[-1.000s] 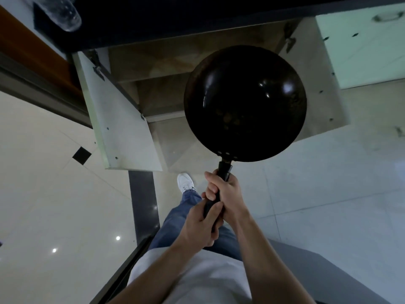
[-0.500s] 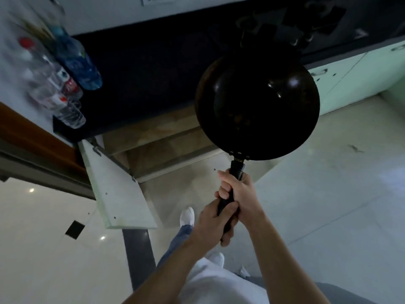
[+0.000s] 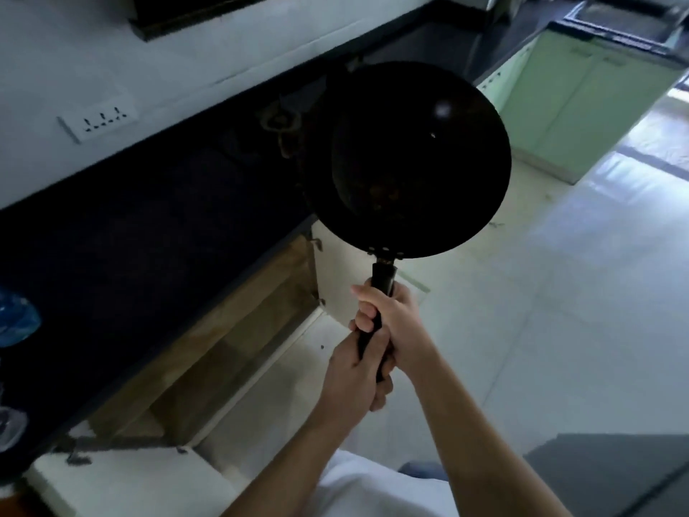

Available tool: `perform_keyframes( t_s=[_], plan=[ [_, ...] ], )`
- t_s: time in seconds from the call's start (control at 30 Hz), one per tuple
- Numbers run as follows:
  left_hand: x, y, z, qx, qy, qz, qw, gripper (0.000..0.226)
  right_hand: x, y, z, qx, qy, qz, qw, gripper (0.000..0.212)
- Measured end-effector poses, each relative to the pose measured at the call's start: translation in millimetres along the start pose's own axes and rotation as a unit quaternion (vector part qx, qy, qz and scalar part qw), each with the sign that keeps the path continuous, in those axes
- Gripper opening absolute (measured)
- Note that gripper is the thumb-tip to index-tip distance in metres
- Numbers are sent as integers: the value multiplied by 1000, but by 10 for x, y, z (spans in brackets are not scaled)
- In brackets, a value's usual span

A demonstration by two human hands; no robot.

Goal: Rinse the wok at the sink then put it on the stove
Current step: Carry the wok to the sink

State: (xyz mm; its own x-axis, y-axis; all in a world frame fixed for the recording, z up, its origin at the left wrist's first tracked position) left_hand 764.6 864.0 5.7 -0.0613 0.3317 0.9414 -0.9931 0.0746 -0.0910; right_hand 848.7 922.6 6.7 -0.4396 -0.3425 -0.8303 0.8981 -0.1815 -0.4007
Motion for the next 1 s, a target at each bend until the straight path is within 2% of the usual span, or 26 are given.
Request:
perform_keyframes(
  t_s=[0.23, 0.57, 0.77, 1.0],
  plan=[
    [75, -259, -308, -92, 4, 5, 996, 33, -264, 271, -110, 100, 39, -21, 994, 31],
    [16, -936, -810, -174, 20, -55, 983, 26, -555, 1034, -371, 181, 55, -81, 979, 30],
    [25, -1740, -1333, -194, 32, -76, 978, 29, -979, 1785, -734, 204, 55, -119, 970, 29],
    [154, -3043, -1845, -188, 18, -100, 977, 29, -1754, 2895, -1114, 210, 54, -109, 970, 28]
  ],
)
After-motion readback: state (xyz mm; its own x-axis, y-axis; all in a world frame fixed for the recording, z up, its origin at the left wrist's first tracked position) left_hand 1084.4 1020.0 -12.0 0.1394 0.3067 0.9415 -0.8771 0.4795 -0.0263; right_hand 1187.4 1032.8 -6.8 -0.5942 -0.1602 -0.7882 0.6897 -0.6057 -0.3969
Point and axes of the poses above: each hand's wrist, its own z-axis away from the middle knuckle, its own y-axis out of the back of the hand, x = y × z, the point moved 3 cm from there along -z, towards the middle knuckle, and after that the axes turned 7 degrees about x, right-handed, at the moved point
